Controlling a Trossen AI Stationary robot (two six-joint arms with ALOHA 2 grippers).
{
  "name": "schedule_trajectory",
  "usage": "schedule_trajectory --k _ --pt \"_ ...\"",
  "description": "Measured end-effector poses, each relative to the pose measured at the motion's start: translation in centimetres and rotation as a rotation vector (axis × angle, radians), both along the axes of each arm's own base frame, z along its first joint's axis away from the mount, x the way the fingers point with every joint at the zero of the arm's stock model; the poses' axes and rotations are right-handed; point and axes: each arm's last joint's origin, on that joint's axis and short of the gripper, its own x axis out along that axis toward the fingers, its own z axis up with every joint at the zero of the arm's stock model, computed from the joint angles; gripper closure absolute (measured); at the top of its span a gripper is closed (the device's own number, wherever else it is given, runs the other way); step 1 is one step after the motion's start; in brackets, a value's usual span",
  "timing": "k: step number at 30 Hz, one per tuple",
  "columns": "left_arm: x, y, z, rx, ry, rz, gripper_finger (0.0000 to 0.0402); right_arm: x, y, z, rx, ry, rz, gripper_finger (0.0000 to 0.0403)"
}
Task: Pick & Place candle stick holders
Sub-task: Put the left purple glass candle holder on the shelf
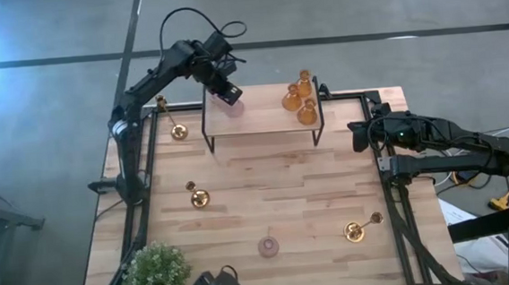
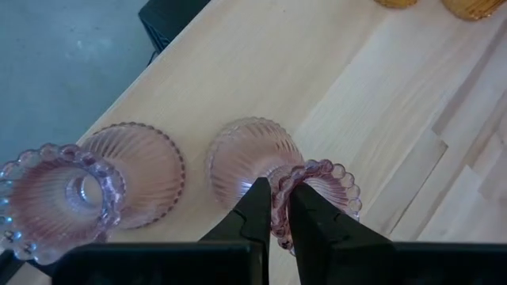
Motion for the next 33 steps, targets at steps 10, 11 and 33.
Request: schedule_trajectory --k 10,11,33 --pt "-0.04 0.34 -0.10 0.007 -0.003 -0.002 0.0372 -0.03 0.01 -0.04 0.001 0.005 0.000 0.0355" --pt "-0.06 0.35 -0.09 0.008 -0.003 -0.003 0.0372 -0.03 0.01 -0.04 0.001 0.005 0.000 0.0355" --pt "-0.16 0.44 -0.19 0.036 0.023 -0.016 0.0330 -0.02 0.01 -0.04 0.003 0.004 0.002 0.0355"
